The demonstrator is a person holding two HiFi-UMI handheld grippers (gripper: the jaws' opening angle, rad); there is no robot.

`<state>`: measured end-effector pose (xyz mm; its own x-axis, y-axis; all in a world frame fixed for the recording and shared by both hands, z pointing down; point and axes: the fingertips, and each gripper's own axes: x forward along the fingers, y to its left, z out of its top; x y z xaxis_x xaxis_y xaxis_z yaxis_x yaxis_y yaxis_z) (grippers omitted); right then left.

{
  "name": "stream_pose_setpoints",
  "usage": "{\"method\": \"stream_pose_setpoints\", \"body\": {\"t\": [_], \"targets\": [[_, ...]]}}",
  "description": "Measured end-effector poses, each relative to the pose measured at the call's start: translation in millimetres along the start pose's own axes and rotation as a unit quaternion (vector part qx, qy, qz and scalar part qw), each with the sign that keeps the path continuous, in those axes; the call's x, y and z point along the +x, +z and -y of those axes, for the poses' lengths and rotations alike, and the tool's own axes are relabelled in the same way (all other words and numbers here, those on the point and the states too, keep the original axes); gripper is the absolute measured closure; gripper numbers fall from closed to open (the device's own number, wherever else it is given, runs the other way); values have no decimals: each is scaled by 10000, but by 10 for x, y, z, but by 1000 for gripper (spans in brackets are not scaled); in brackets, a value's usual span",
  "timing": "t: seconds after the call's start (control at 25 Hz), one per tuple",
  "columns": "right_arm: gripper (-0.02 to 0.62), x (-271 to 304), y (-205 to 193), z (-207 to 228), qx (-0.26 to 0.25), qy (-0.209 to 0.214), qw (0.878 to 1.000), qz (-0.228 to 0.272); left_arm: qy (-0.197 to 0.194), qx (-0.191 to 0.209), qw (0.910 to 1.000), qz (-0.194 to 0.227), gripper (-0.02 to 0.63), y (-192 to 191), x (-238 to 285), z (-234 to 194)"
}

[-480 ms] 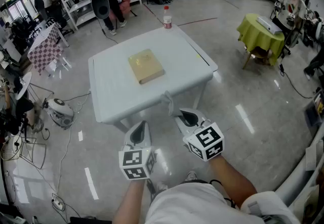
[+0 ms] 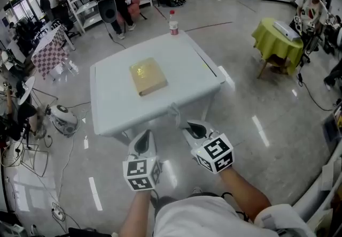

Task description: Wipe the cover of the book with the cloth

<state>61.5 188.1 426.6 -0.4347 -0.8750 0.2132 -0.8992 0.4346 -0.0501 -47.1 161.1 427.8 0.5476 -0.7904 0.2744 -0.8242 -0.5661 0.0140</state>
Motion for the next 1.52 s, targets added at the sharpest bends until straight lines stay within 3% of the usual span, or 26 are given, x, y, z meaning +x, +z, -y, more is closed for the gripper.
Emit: {"method": "stream_pose_setpoints", "body": {"t": [0.28, 0.6, 1.24, 1.52], "targets": [[578, 44, -87, 314, 46, 158, 9998, -59, 146, -133, 9998, -84, 600, 15, 251, 119], [578, 462, -81, 498, 28, 273, 9995, -149, 243, -181, 9995, -53, 600, 85, 594, -136], [578, 2394, 168, 1042, -142, 183, 9978, -618, -26, -339, 9988, -347, 600, 154, 2006, -1468], [578, 3229, 337, 1546, -778, -32, 9923, -959, -202, -404, 9976, -524, 600, 136, 2507, -1951]]}}
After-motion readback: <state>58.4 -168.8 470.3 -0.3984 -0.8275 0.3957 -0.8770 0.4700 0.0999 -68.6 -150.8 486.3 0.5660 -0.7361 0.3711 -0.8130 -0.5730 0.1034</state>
